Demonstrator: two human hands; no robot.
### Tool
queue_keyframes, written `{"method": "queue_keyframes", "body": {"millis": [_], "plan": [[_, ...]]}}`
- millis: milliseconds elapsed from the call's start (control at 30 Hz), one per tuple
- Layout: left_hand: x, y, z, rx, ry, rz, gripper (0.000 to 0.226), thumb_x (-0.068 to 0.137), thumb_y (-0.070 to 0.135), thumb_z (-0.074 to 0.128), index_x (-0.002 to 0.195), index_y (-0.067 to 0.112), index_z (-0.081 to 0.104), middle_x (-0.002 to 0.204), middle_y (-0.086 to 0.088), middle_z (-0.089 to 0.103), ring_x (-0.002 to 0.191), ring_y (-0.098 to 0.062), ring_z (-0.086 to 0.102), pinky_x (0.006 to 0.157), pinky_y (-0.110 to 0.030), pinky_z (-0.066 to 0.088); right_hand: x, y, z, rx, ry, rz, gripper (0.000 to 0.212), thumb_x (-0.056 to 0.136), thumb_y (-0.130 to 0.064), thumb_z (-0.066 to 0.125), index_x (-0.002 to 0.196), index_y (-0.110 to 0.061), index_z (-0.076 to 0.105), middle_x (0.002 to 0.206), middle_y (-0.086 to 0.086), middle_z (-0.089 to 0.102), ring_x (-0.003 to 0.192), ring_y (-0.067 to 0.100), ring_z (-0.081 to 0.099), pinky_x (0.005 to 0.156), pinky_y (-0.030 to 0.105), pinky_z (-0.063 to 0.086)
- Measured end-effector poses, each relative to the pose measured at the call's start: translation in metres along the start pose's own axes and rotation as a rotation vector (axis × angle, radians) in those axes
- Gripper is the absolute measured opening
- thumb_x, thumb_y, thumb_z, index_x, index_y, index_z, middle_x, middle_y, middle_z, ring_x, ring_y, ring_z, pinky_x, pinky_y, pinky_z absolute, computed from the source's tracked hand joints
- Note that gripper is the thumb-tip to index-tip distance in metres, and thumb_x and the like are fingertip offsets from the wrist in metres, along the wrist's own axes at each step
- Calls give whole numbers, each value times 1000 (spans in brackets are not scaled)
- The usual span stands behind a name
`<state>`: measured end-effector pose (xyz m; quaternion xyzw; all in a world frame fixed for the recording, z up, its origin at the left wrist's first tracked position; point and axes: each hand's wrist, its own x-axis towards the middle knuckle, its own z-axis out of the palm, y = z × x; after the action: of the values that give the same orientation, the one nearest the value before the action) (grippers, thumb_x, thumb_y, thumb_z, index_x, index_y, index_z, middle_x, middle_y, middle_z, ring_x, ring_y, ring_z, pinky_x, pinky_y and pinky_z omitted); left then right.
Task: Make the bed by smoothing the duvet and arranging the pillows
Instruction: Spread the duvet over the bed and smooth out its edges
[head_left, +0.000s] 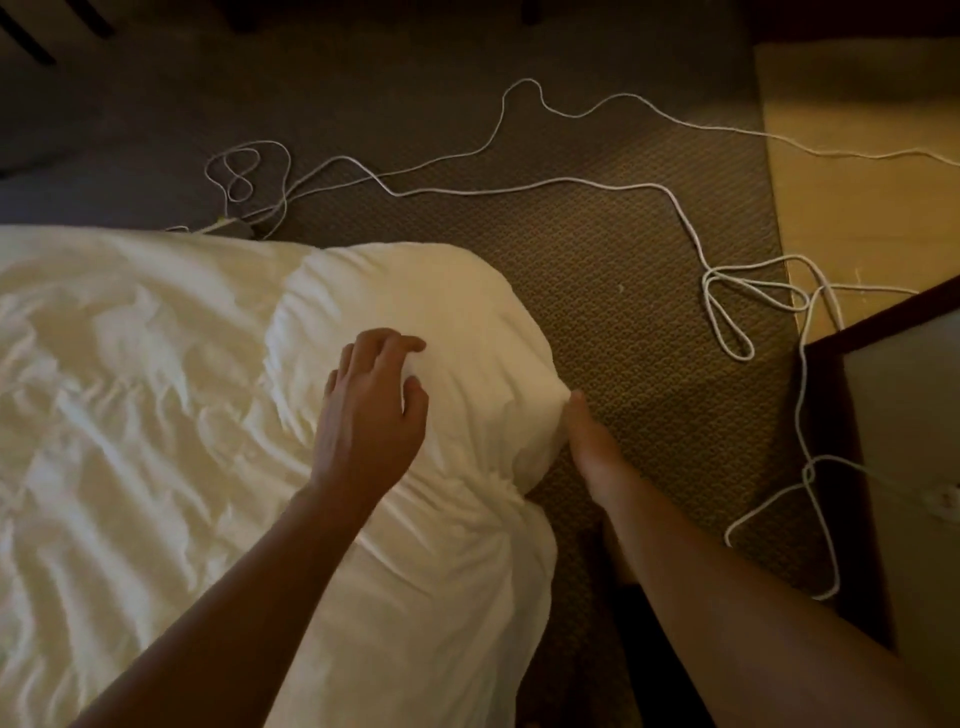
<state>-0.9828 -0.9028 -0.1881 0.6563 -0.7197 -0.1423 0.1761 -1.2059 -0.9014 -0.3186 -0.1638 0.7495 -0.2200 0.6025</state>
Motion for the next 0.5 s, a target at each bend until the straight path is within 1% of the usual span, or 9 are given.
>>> {"method": "queue_keyframes", "body": {"millis": [67,100,167,233,300,333,400,467,500], "plan": [[30,4,8,16,-19,-5,37,91,14,52,128,17,55,134,-5,50,122,-22,48,96,-42,47,23,-19,4,60,-141,47,78,90,-76,27,144,-26,50,149,6,46,133,29,45,115,45,34],[44,5,14,28,-27,-14,38,92,15,52,130,17,54,137,-6,48,125,-22,46,99,-41,44,36,-23,6,72,-196,81,76,89,-77,31,142,-28,53,145,2,50,130,28,47,112,46,37],[69,6,30,49,-44,-30,39,92,15,53,130,17,55,140,-7,47,127,-23,45,102,-41,41,53,-40,7,35,-231,107,69,86,-71,51,134,-22,59,130,1,58,117,27,53,102,42,44],[90,6,43,57,-56,-48,37,91,16,52,128,17,56,139,-7,48,126,-23,46,105,-42,41,73,-58,7,16,-103,-19,51,89,-49,65,122,-11,62,116,5,64,105,28,59,91,37,49],[108,6,51,63,-66,-74,37,91,15,52,127,17,57,138,-7,50,125,-23,47,106,-42,40,87,-82,-2,115,97,-232,34,97,-29,60,121,-6,62,111,6,66,105,28,63,88,38,52],[117,6,54,67,-72,-84,37,90,15,52,127,17,57,138,-7,50,124,-23,47,106,-42,40,95,-88,-9,137,169,-303,31,99,-26,57,122,-6,61,112,7,65,106,27,62,90,37,52],[133,6,56,90,-82,-93,38,90,14,53,127,17,57,137,-7,51,123,-24,48,106,-41,40,106,-93,-21,-9,181,-324,31,101,-23,55,125,-4,57,116,9,63,108,25,59,93,35,48],[147,4,57,125,-94,-95,39,89,14,54,128,17,57,136,-6,52,122,-24,48,107,-41,38,119,-88,-24,-251,86,-251,31,100,-22,56,123,-1,55,114,11,61,110,26,57,89,33,44],[153,2,57,142,-99,-98,40,89,14,54,129,17,58,137,-6,52,123,-25,48,108,-41,38,123,-89,-24,-298,60,-217,31,100,-22,56,122,0,55,110,9,58,109,25,56,86,31,41]]}}
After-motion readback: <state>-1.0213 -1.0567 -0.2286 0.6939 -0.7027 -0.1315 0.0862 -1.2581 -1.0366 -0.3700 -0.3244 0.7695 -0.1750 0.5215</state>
